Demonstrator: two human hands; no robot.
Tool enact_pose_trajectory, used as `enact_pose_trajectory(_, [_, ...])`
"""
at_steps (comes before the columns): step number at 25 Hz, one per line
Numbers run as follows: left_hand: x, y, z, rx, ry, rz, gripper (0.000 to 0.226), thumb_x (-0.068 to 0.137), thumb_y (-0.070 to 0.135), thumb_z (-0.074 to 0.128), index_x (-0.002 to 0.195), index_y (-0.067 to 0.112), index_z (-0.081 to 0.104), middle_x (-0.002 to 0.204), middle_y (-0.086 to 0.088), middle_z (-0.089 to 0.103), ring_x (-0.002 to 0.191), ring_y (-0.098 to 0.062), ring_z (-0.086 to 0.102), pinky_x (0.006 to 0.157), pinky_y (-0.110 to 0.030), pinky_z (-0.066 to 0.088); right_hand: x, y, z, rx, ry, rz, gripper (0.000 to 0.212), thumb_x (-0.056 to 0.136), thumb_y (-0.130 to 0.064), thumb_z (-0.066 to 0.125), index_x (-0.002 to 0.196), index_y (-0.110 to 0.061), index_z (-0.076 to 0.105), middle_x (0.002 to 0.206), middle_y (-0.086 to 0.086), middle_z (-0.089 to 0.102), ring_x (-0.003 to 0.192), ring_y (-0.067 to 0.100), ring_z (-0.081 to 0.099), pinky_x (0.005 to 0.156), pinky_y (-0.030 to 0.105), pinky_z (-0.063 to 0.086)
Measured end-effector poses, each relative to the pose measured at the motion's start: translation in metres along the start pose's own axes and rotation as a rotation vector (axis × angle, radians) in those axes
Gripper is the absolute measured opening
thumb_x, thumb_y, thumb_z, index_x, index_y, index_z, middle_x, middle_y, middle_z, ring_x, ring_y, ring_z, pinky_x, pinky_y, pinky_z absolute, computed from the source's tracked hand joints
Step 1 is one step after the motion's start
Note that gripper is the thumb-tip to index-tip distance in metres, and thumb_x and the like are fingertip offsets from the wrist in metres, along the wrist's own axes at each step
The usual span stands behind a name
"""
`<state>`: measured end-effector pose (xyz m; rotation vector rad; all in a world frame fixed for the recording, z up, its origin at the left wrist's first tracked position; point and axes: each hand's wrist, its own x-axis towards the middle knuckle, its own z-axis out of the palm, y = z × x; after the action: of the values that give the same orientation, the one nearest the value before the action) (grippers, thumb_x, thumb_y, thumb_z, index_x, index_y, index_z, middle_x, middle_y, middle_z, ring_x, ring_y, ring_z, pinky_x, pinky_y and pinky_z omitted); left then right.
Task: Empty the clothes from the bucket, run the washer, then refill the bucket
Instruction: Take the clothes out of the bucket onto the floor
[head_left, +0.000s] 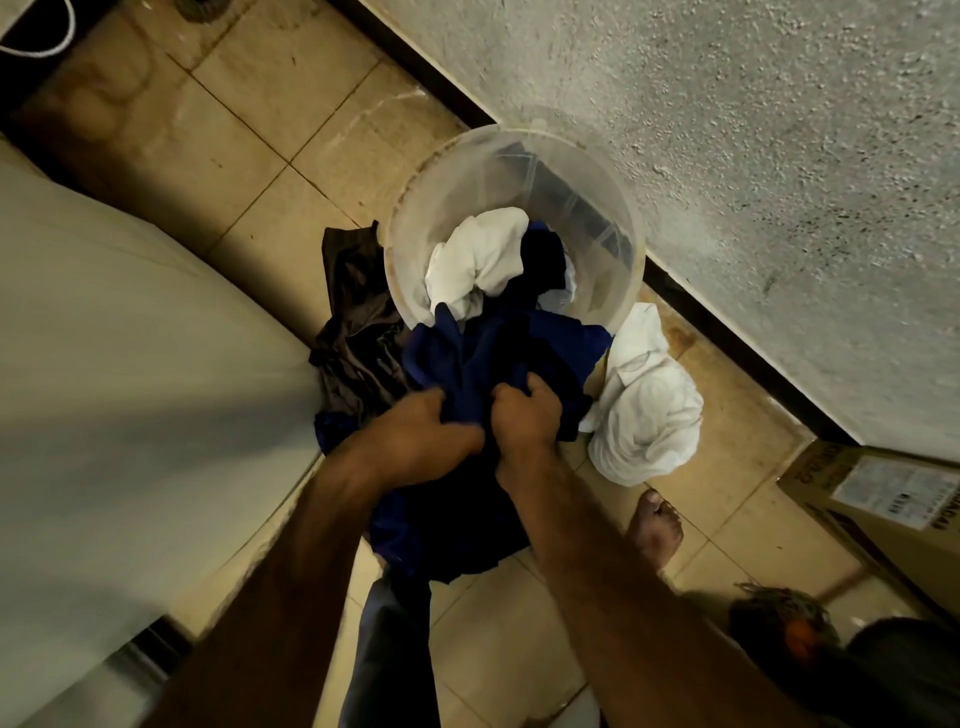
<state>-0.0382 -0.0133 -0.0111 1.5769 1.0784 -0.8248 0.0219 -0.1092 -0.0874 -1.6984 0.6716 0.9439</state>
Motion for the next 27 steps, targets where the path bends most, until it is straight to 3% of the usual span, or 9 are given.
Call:
enact_pose_trajectory(2, [0.007,0.007,-0.005,-0.227,0.158,0.013,0.067,0.061,0.049,0.073,0.118,0.028,0.046,0.109,0.0,0.065,0.092,-0.018,0.067,0.088,-0.04,0.058,-0.012,0.0,0.003,0.011,-0.051,-0.016,0.027,0.091,0.007,0.05,0.072,-0.009,0.062,0.075,0.009,0.06,0.072,0.024,0.056,0.068,0.032,0.052])
enact_pose_trajectory(5, [0.016,0.024,-0.01,-0.329,0.171,0.026,0.068,0.082,0.054,0.07,0.137,0.032,0.036,0.111,0.011,0.053,0.092,-0.01,0.058,0.082,-0.029,0.05,-0.045,0.006,0.013,0.009,-0.178,-0.034,0.03,0.094,0.001,0.053,0.074,-0.009,0.073,0.078,0.014,0.071,0.078,0.031,0.067,0.079,0.042,0.057])
enact_pose_trajectory(10, [0.042,0.023,-0.03,0.126,0.167,-0.067,0.099,0.072,0.048,0.083,0.153,0.02,0.032,0.147,-0.004,0.05,0.128,-0.027,0.053,0.106,-0.035,0.046,-0.084,0.016,0.011,-0.028,-0.391,-0.135,0.021,0.095,-0.004,0.052,0.086,0.011,0.064,0.083,0.029,0.065,0.075,0.025,0.058,0.072,0.036,0.049])
enact_pose_trajectory(14, [0.042,0.014,-0.028,0.278,0.267,-0.006,0.034,0.081,0.021,0.066,0.115,0.026,0.068,0.117,-0.006,0.068,0.104,-0.028,0.063,0.091,-0.032,0.051,-0.08,0.008,0.003,-0.05,-0.396,-0.152,0.02,0.09,-0.006,0.059,0.073,0.005,0.064,0.07,0.008,0.062,0.072,0.015,0.058,0.07,0.031,0.049])
enact_pose_trajectory(17, [0.031,0.012,-0.026,0.174,0.294,0.02,0.024,0.079,0.025,0.059,0.098,0.027,0.073,0.096,-0.004,0.072,0.091,-0.026,0.066,0.083,-0.033,0.054,-0.071,0.007,0.001,0.06,-0.239,-0.105,0.03,0.082,-0.024,0.064,0.08,0.006,0.064,0.077,0.009,0.065,0.077,0.019,0.061,0.072,0.036,0.05])
enact_pose_trajectory(19, [0.02,0.011,-0.024,0.112,0.292,0.017,0.026,0.074,0.038,0.057,0.09,0.026,0.074,0.084,0.0,0.072,0.083,-0.023,0.068,0.08,-0.033,0.056,-0.065,0.007,-0.003,0.132,-0.123,-0.016,0.035,0.085,-0.04,0.07,0.096,-0.007,0.07,0.096,0.003,0.074,0.092,0.019,0.07,0.081,0.036,0.057])
enact_pose_trajectory(23, [-0.006,0.006,-0.013,0.125,0.244,0.049,0.02,0.085,0.035,0.064,0.076,0.019,0.072,0.062,0.0,0.067,0.061,-0.016,0.065,0.063,-0.03,0.053,-0.046,0.0,-0.005,0.181,-0.045,0.16,0.077,0.074,-0.066,0.074,0.136,-0.026,0.052,0.123,0.0,0.066,0.108,0.022,0.066,0.091,0.041,0.058])
enact_pose_trajectory(25, [-0.019,0.001,-0.006,0.145,0.184,0.064,0.023,0.086,0.032,0.064,0.075,0.014,0.07,0.061,-0.003,0.067,0.053,-0.015,0.061,0.057,-0.031,0.051,-0.038,-0.002,-0.003,0.176,-0.072,0.175,0.099,0.062,-0.062,0.08,0.148,-0.026,0.045,0.133,0.006,0.064,0.114,0.027,0.066,0.097,0.046,0.057])
enact_pose_trajectory(27, [-0.026,-0.006,-0.001,0.135,0.149,0.065,0.019,0.086,0.031,0.064,0.077,0.015,0.068,0.062,-0.001,0.065,0.056,-0.017,0.061,0.062,-0.035,0.055,-0.036,-0.005,-0.003,0.18,-0.118,0.187,0.066,0.079,-0.031,0.079,0.14,-0.015,0.057,0.122,0.013,0.069,0.105,0.03,0.069,0.086,0.042,0.061])
